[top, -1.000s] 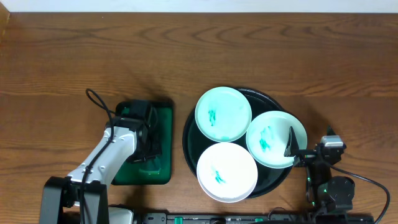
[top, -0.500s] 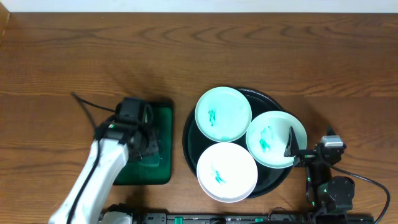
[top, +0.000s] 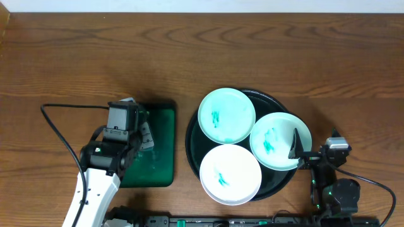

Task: Clean dirty plates on tray and stack at the side
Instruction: 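Move the right gripper over the plates toward the top-left plate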

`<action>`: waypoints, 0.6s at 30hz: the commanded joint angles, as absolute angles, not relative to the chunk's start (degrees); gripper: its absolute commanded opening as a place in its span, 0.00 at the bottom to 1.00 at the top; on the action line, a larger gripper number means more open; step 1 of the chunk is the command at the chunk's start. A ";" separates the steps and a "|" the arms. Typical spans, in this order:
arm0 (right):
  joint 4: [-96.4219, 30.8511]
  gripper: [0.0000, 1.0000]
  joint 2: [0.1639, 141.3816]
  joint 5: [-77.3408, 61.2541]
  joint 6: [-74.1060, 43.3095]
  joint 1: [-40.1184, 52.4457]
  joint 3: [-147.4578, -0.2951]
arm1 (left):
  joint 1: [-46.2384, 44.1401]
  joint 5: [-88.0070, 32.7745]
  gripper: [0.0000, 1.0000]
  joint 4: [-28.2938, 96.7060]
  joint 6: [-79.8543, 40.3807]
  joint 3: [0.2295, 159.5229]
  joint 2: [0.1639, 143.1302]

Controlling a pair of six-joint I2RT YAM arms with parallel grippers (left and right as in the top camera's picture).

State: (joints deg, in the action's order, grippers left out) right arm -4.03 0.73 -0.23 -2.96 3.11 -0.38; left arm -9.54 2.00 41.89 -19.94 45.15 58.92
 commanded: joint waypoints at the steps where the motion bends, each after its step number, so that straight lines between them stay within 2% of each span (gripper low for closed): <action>1: -4.29 0.99 0.67 -0.27 -2.50 2.70 -0.30 | -9.56 3.68 0.07 41.50 -20.91 46.41 58.72; 8: -3.53 0.99 0.67 -0.49 -3.01 2.70 -0.32 | -9.56 3.66 0.07 42.15 -20.88 46.41 58.72; 11: -3.79 0.99 0.67 -7.90 -3.84 2.70 -0.91 | -9.56 3.68 0.07 42.39 -20.88 46.37 58.74; 18: -27.42 0.99 6.57 -11.03 -6.37 2.72 -17.98 | -9.56 3.70 0.07 42.11 -20.88 46.37 58.74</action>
